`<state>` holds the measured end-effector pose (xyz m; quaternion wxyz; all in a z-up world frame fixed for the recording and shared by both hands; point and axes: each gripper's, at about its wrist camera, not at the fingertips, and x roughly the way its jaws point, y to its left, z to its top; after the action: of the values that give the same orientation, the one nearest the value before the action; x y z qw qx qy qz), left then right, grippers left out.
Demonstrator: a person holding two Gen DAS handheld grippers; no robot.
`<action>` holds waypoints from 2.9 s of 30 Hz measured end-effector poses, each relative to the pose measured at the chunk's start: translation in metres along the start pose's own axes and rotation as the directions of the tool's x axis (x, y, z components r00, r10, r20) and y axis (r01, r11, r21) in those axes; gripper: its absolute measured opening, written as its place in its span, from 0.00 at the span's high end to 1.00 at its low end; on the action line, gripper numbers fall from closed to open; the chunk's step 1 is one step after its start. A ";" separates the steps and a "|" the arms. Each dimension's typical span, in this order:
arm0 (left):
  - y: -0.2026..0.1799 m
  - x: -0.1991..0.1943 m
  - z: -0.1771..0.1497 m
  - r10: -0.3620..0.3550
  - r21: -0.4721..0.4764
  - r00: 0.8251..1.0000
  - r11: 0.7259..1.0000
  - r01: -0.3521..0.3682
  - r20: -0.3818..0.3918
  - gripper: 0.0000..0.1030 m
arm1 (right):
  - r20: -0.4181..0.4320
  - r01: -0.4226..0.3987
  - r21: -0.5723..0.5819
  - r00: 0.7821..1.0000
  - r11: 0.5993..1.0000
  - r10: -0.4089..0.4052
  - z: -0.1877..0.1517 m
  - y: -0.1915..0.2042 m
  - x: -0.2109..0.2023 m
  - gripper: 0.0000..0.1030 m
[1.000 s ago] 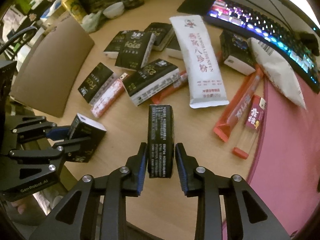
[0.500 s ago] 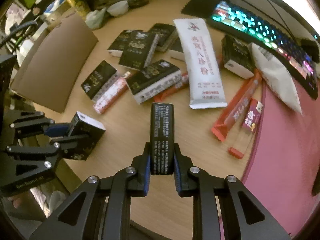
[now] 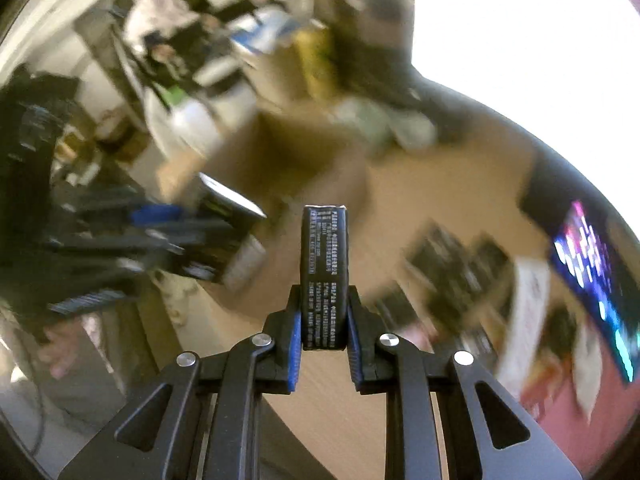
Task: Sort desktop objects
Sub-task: 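Carry both tissue packs into the cardboard box and open both grippers, then move both open grippers back toward the remaining tissue packs on the desk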
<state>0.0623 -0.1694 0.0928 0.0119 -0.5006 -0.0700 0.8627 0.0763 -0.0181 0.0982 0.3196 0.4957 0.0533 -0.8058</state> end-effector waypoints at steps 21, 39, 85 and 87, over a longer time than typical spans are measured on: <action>0.063 0.055 -0.025 0.041 -0.093 0.992 0.994 -0.052 -0.118 0.80 | -0.157 0.013 -0.077 0.987 0.997 -0.025 0.039 0.054 0.108 0.76; -0.005 0.016 -0.005 0.001 0.025 1.000 1.000 -0.001 -0.011 0.57 | -0.032 0.023 0.030 0.999 0.999 -0.022 0.011 0.016 0.027 0.65; -0.141 0.134 -0.064 -0.038 0.173 0.945 0.980 0.099 -0.325 0.57 | -0.248 0.252 0.203 0.948 0.946 -0.199 -0.138 -0.116 0.044 0.65; -0.146 0.128 -0.069 -0.070 0.165 0.939 0.977 0.133 -0.337 0.57 | -0.253 0.258 0.212 0.946 0.943 -0.202 -0.146 -0.119 0.038 0.65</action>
<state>0.0514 -0.0061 -0.0321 0.1146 -0.6302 -0.0122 0.7678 0.1088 0.1175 -0.0342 0.1516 0.6105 0.0487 -0.7758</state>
